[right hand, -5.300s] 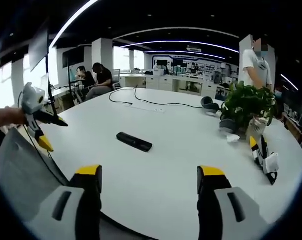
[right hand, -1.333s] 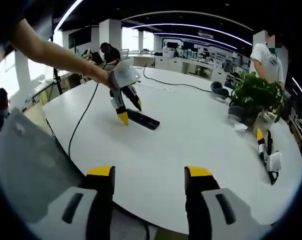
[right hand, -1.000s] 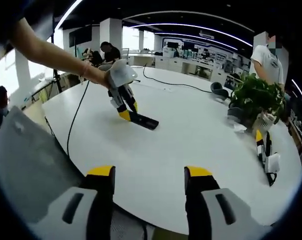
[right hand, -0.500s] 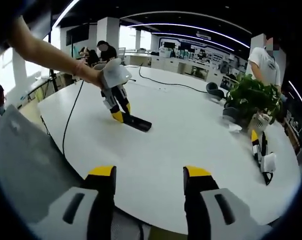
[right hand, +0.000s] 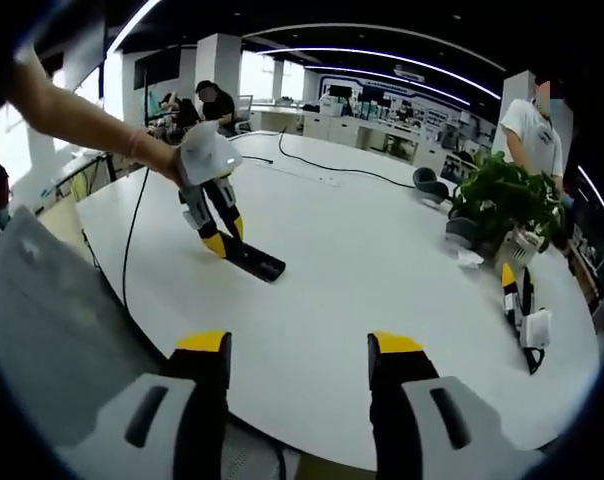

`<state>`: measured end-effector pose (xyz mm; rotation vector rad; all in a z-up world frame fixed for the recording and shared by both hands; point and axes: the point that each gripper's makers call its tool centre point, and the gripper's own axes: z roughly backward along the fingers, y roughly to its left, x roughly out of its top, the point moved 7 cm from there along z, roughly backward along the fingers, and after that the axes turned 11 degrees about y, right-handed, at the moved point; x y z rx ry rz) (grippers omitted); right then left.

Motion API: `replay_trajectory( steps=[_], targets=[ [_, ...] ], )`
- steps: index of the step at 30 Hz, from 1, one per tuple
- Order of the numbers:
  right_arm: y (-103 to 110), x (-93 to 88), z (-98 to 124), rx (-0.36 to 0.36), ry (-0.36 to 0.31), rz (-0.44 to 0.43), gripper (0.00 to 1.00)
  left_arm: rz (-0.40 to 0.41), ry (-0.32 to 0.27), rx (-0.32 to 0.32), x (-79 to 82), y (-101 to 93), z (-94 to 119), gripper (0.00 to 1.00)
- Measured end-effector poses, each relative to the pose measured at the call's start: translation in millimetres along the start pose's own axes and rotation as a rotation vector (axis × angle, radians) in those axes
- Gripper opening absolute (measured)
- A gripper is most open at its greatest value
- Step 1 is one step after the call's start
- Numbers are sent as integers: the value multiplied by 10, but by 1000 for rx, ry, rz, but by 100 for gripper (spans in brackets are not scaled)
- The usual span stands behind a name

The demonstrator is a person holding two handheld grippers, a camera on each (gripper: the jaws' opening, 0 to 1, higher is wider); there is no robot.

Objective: Press the specified remote control buttons in sequence, fully releasing each button before pressing the next.

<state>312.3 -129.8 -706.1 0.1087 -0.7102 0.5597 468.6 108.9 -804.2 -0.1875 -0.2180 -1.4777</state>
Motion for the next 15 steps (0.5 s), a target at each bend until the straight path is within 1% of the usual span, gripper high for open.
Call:
replay_trajectory(
  steps=[10, 15],
  targets=[
    [25, 9, -4, 3, 6, 17, 56, 15, -5, 2, -86, -272, 42, 24],
    [28, 11, -1, 3, 6, 23, 56, 24, -10, 4, -120, -377, 55, 24]
  ],
)
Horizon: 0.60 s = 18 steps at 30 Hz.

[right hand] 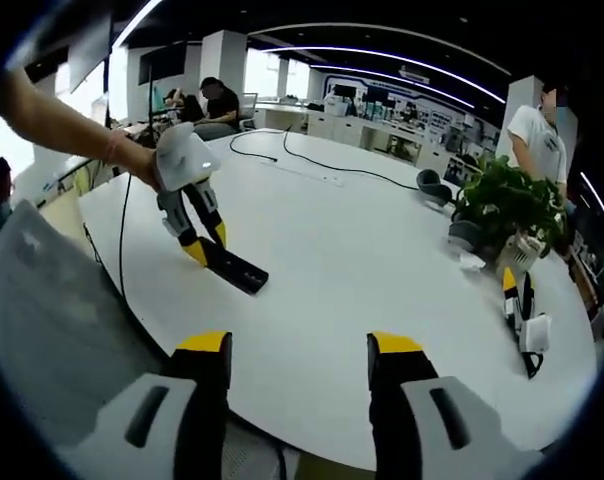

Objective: Press the specified remote control buttons in sequence, fully releasing each button before pressing the next.

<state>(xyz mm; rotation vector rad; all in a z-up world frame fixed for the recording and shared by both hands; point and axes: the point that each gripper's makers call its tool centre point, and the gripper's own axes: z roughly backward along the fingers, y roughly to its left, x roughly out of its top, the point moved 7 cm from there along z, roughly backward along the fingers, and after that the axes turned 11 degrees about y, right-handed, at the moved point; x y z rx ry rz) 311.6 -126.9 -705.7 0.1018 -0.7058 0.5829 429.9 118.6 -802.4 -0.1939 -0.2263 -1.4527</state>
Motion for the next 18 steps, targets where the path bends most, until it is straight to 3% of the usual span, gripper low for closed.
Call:
replay_trajectory(
  steps=[18],
  targets=[
    [34, -8, -27, 4, 32, 35, 55, 21, -18, 5, -152, -333, 41, 24]
  ],
)
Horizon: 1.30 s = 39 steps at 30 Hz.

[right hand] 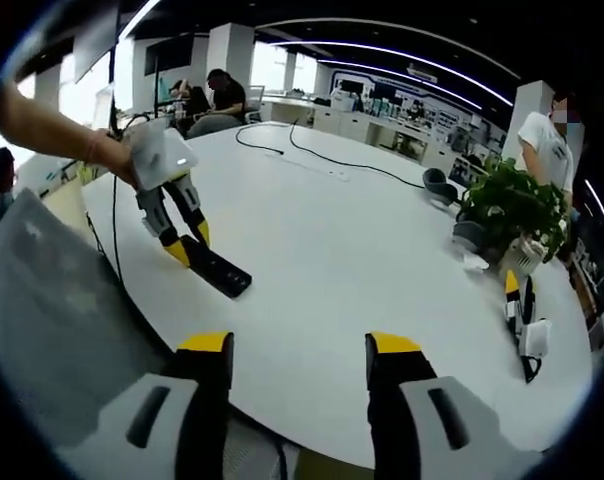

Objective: Press the specified remote control buttons in sequence, fully releasing each button before pressing the next.

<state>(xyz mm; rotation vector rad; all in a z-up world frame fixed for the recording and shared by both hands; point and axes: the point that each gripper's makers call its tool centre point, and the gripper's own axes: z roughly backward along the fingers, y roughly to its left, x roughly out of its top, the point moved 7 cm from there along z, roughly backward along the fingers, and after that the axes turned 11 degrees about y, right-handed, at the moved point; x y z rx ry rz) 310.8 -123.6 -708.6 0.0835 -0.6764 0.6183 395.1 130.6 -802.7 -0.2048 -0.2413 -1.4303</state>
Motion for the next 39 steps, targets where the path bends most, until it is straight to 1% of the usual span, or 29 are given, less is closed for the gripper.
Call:
replay_trajectory(
  steps=[5, 12, 17, 27, 39],
  targets=[
    [17, -1, -4, 5, 6, 8, 54, 1, -9, 2, -44, -86, 11, 24],
    [31, -4, -3, 4, 10, 21, 53, -5, -3, 2, -65, -214, 20, 24],
    [43, -4, 1, 7, 8, 24, 52, 10, -17, 3, -91, -309, 27, 24],
    [76, 1, 0, 21, 8, 39, 51, 8, -22, 0, -81, -498, 27, 24],
    [107, -1, -5, 30, 14, 65, 49, 8, -26, -3, -82, -659, 31, 24]
  ],
)
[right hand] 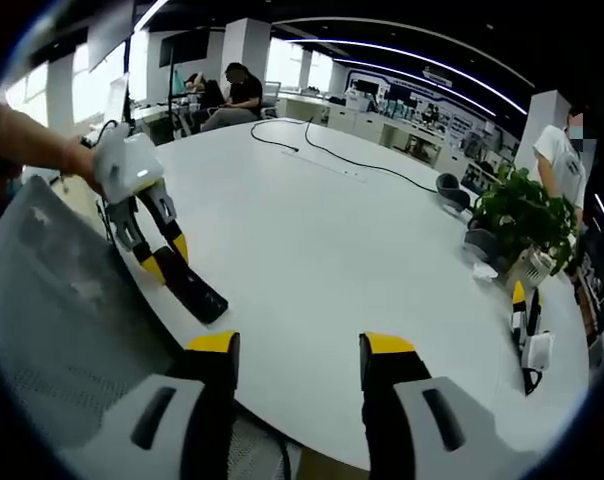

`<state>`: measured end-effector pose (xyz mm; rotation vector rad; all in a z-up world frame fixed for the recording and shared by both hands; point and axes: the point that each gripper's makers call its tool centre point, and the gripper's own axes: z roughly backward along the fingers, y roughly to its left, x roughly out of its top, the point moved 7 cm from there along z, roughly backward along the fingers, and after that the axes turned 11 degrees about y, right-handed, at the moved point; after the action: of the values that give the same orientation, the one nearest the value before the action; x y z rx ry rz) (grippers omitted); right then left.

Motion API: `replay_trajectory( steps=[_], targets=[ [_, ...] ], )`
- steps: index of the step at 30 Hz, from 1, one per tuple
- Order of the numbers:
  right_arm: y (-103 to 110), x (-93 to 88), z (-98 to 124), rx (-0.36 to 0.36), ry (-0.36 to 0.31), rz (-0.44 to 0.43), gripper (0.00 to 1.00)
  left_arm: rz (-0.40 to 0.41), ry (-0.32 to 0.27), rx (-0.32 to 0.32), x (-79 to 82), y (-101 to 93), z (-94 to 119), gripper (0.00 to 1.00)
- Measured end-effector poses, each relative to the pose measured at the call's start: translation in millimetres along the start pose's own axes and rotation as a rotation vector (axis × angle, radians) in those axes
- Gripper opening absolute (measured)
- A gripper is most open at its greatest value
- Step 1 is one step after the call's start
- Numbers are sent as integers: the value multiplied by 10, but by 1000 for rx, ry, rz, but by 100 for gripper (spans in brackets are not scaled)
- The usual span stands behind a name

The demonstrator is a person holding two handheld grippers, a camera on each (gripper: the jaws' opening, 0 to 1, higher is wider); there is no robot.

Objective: Press the specified remote control buttons in sequence, fully releasing each button before pressing the next.

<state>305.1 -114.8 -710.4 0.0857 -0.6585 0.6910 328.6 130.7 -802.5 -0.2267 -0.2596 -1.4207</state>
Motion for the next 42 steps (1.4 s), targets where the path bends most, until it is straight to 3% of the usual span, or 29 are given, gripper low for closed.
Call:
replay_trajectory(
  steps=[13, 22, 25, 29, 35, 42],
  targets=[
    [40, -1, -21, 10, 22, 47, 46, 6, 0, 2, 19, -126, -11, 24],
    [174, -17, -69, 136, 58, 81, 44, 26, -44, 9, -17, -149, -18, 24],
    [281, -25, -101, 215, 109, 147, 38, 23, -54, 14, -25, -159, -21, 24],
    [376, 39, -191, 265, 180, 264, 25, 18, -83, 7, -59, -150, -20, 24],
    [523, 308, -462, 364, 171, 271, 2, 1, -103, -5, -73, -145, -26, 24],
    [690, 316, -814, 431, 252, 328, 0, -8, -88, -8, -67, -158, -25, 24]
  ],
)
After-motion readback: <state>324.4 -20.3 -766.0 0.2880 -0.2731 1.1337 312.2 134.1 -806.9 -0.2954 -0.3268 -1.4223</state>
